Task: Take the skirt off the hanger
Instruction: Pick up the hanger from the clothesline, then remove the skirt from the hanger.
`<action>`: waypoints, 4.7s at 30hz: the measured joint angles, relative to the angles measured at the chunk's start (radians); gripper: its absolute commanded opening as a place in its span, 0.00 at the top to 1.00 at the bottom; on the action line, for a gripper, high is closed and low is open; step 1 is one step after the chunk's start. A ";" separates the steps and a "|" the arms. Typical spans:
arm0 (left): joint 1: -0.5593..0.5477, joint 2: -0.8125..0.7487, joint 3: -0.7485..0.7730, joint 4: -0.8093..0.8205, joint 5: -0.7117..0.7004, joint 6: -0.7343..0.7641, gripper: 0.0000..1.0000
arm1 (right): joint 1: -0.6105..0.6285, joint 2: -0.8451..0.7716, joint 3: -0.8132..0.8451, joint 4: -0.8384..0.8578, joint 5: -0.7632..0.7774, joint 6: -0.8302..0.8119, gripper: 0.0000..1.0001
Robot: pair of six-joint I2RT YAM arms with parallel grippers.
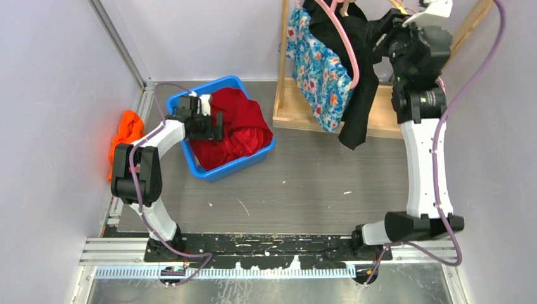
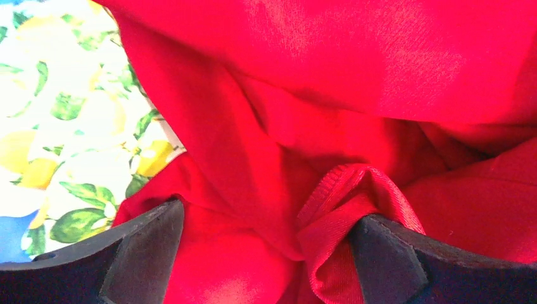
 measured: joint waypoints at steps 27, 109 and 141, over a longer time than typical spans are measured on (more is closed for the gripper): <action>-0.018 -0.097 0.163 -0.111 -0.054 0.002 0.01 | 0.098 0.295 0.304 -0.081 -0.093 0.021 0.44; -0.020 -0.137 0.117 -0.143 0.064 -0.027 0.01 | 0.238 -0.092 -0.152 -0.362 -0.127 -0.060 1.00; -0.017 -0.190 0.213 0.637 0.376 -0.654 0.00 | 0.312 -0.110 0.051 -0.418 -0.488 0.009 1.00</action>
